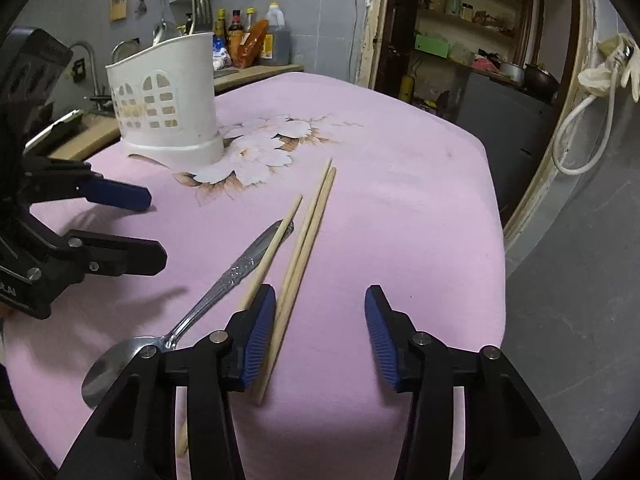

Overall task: Organize utensils
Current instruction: 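Grasp the steel spoon with the left gripper while the right grasps a chopstick, then lift the spoon with the left gripper while the right lifts the chopstick toward the caddy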

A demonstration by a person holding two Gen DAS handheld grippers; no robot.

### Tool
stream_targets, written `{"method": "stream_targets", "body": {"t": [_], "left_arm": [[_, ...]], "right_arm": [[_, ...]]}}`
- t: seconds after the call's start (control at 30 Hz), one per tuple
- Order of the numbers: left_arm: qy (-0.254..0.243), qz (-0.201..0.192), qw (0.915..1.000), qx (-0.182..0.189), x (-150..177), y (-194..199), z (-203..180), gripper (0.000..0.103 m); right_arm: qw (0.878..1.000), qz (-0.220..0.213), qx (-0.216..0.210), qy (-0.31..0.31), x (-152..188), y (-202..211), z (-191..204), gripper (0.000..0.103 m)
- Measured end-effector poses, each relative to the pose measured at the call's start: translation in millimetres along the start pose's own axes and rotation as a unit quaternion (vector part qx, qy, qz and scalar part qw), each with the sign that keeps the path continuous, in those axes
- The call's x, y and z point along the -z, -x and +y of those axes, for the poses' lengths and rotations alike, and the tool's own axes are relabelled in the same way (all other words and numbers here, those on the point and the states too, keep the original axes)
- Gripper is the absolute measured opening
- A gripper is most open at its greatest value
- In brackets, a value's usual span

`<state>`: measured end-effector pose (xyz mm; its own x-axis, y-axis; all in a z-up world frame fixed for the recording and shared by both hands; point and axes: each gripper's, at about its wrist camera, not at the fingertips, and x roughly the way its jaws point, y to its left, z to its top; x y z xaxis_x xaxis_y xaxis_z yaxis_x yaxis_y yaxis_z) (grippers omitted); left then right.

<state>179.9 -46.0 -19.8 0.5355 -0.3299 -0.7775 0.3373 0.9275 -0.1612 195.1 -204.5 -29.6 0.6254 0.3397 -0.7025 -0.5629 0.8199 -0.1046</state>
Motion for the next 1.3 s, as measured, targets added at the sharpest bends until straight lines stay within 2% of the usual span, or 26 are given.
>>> {"method": "stream_targets", "body": {"t": [0.13, 0.3, 0.4, 0.67, 0.73, 0.83, 0.9, 1.1, 1.3], "left_arm": [[-0.002, 0.014, 0.9998, 0.012, -3.5, -5.8, -4.5, 0.059], [-0.018, 0.032, 0.9991, 0.022, -7.0, -14.2, -16.0, 0.053], [-0.034, 0.046, 0.9983, 0.008, -10.4, -23.3, -23.8, 0.048], [-0.068, 0.067, 0.9951, -0.024, -18.9, -42.2, -40.0, 0.046], [-0.076, 0.070, 0.9942, -0.030, -20.0, -44.3, -42.0, 0.040], [-0.081, 0.076, 0.9930, -0.041, -22.7, -48.7, -47.0, 0.021], [-0.085, 0.075, 0.9924, -0.048, -23.4, -51.5, -48.6, 0.016], [-0.065, 0.069, 0.9938, -0.058, -20.7, -46.8, -30.2, 0.008], [-0.032, 0.053, 0.9958, -0.067, -7.6, -28.2, 6.2, 0.008]], "right_arm": [[1.000, -0.005, 0.003, -0.005, 0.7, 3.3, -5.6, 0.035], [1.000, -0.006, 0.000, -0.025, 5.5, 6.6, -17.0, 0.032], [1.000, -0.008, 0.000, -0.021, 6.6, 7.9, -16.4, 0.032], [1.000, -0.007, 0.009, 0.006, 7.0, 3.2, -7.6, 0.029], [1.000, -0.010, 0.009, 0.001, 8.3, 3.5, -10.6, 0.025], [1.000, -0.012, 0.017, -0.001, 9.9, 3.4, -11.7, 0.011], [1.000, -0.011, 0.012, -0.005, 11.3, 3.6, -11.9, 0.008], [1.000, -0.013, 0.017, -0.007, 16.0, 8.8, -9.4, 0.005], [1.000, -0.011, 0.016, -0.021, 26.5, 17.6, -8.8, 0.005]]}}
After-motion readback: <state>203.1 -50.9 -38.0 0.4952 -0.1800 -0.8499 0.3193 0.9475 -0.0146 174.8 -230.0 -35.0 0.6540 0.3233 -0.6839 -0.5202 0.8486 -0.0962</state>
